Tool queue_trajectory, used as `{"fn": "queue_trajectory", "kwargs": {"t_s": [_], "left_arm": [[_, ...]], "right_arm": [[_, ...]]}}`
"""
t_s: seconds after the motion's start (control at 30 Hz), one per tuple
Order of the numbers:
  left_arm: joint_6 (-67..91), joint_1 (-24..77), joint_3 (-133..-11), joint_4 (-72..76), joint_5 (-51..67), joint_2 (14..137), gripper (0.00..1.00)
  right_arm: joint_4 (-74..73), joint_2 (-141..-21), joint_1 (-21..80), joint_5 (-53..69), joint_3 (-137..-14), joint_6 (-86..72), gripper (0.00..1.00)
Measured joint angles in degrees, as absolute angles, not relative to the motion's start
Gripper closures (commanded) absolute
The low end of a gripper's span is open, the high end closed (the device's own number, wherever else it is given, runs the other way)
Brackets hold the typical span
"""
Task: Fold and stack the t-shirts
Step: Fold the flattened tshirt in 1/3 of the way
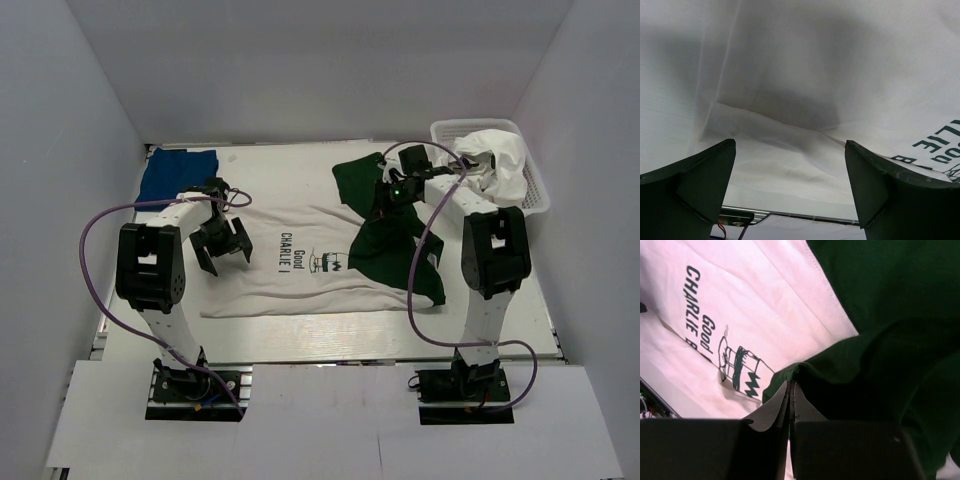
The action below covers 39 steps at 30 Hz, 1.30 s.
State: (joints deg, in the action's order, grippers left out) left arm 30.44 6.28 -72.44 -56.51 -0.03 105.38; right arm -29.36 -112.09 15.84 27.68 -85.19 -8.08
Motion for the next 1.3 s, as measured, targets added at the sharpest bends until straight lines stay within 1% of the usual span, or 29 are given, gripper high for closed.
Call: {"fn": "queue_trajectory", "kwargs": {"t_s": [0.13, 0.17, 0.2, 0.23, 0.27, 0.3, 0.33, 0.4, 0.43, 0.63, 0.8, 0.87, 0.93, 1.07, 1.2, 1.3], "left_arm": [[30.44, 6.28, -72.44, -56.51, -0.03, 105.38, 0.00], [30.44, 6.28, -72.44, -56.53, -0.03, 105.38, 0.00], [30.44, 6.28, -72.44, -56.51, -0.03, 105.38, 0.00], [30.44, 6.28, -72.44, -56.51, -0.03, 105.38, 0.00], [30.41, 6.28, -72.44, -56.51, -0.03, 105.41, 0.00], [30.44, 6.28, -72.44, -56.51, -0.03, 105.38, 0.00], [30.44, 6.28, -72.44, -56.51, -0.03, 105.38, 0.00], [30.44, 6.28, -72.44, -56.51, -0.03, 105.41, 0.00], [30.41, 6.28, -72.44, -56.53, -0.03, 105.38, 0.00], [30.44, 6.28, -72.44, -56.51, -0.01, 105.38, 0.00], [30.41, 6.28, -72.44, -56.25, 0.03, 105.36, 0.00], [30.39, 6.28, -72.44, -56.10, 0.03, 105.34, 0.00], [30.22, 6.28, -72.16, -55.46, 0.03, 105.16, 0.00], [30.00, 6.28, -70.89, -55.07, 0.03, 104.18, 0.00], [29.95, 6.26, -70.54, -54.89, 0.03, 103.90, 0.00], [29.95, 6.28, -70.52, -54.92, 0.03, 103.81, 0.00]], "right_arm": [[-28.93, -115.66, 17.21, 27.09, -87.24, -7.29, 0.92], [-28.60, -116.33, 17.50, 26.70, -87.66, -7.27, 0.88], [-28.10, -116.95, 17.80, 26.02, -88.07, -7.42, 0.74], [-27.73, -117.47, 18.11, 25.19, -88.49, -7.88, 0.68], [-27.31, -117.97, 18.31, 24.38, -89.01, -8.19, 0.66], [-26.83, -118.52, 18.50, 23.40, -89.71, -8.56, 0.60], [-26.37, -118.91, 18.57, 22.28, -90.28, -8.93, 0.46], [-25.50, -119.20, 18.63, 20.18, -90.98, -9.78, 0.36], [-25.34, -119.20, 18.68, 19.31, -91.24, -10.17, 0.10], [-24.99, -116.46, 18.65, 13.58, -90.17, -11.97, 0.10], [-23.79, -103.18, 18.44, 9.28, -79.79, -14.70, 0.10], [-22.15, -97.32, 18.39, 9.74, -74.74, -15.73, 0.10], [-22.00, -93.86, 18.37, 10.96, -71.11, -16.47, 0.10], [-21.41, -95.39, 18.59, 15.03, -67.96, -16.71, 0.10], [-20.01, -102.08, 19.40, 19.09, -67.77, -16.84, 0.10], [-19.07, -107.55, 20.23, 21.26, -70.54, -17.54, 0.10]]}}
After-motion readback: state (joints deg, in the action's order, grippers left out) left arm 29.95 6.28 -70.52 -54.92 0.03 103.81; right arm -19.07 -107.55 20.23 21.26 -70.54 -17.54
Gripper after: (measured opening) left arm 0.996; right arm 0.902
